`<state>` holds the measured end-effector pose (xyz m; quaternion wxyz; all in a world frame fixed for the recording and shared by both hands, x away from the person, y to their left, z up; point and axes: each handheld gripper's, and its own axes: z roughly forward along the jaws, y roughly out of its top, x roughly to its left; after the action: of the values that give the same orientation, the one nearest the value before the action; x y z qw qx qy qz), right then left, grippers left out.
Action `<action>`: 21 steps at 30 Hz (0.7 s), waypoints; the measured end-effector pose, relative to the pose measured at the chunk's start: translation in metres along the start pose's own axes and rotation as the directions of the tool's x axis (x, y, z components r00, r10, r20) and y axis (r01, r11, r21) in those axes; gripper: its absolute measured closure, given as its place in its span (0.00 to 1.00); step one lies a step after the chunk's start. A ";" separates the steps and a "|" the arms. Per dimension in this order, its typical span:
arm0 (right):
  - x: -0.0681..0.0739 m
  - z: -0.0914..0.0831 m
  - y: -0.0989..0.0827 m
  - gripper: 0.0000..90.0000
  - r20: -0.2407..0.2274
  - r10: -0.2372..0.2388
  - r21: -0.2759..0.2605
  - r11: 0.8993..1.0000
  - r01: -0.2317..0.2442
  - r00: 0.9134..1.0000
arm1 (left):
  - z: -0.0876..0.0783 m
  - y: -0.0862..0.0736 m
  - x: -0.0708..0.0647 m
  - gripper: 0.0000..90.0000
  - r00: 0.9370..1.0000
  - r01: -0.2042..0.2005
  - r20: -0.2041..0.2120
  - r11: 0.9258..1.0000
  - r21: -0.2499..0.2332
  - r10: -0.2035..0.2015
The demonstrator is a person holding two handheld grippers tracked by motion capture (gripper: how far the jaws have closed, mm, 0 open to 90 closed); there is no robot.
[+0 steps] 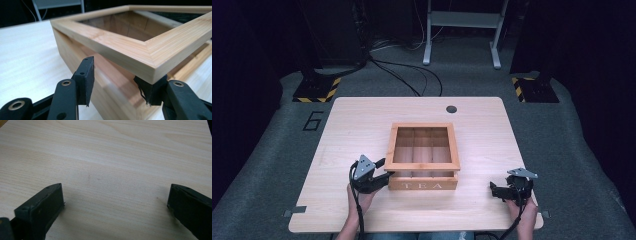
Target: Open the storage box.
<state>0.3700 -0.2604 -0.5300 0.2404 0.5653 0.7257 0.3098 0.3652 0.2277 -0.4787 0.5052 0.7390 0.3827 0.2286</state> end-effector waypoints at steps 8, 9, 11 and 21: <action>0.000 0.000 0.000 0.00 0.000 -0.002 0.001 1.000 0.002 1.000 | 0.005 -0.012 0.004 0.53 0.999 0.029 0.038 0.999 0.024 -0.030; 0.000 0.000 0.000 0.00 0.000 -0.002 0.002 1.000 0.002 1.000 | 0.004 -0.012 0.004 0.53 0.999 0.029 0.041 0.999 0.026 -0.030; 0.000 0.000 0.000 0.00 0.000 -0.002 0.002 1.000 0.002 1.000 | 0.003 -0.012 0.004 0.52 0.998 0.033 0.051 0.999 0.029 -0.034; 0.000 0.000 0.000 0.00 0.000 -0.002 0.002 1.000 0.002 1.000 | -0.004 -0.012 0.005 0.32 0.992 0.037 0.120 0.995 0.095 -0.049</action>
<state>0.3700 -0.2606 -0.5300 0.2400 0.5648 0.7266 0.3090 0.3614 0.2359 -0.4887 0.4975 0.7658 0.3772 0.1542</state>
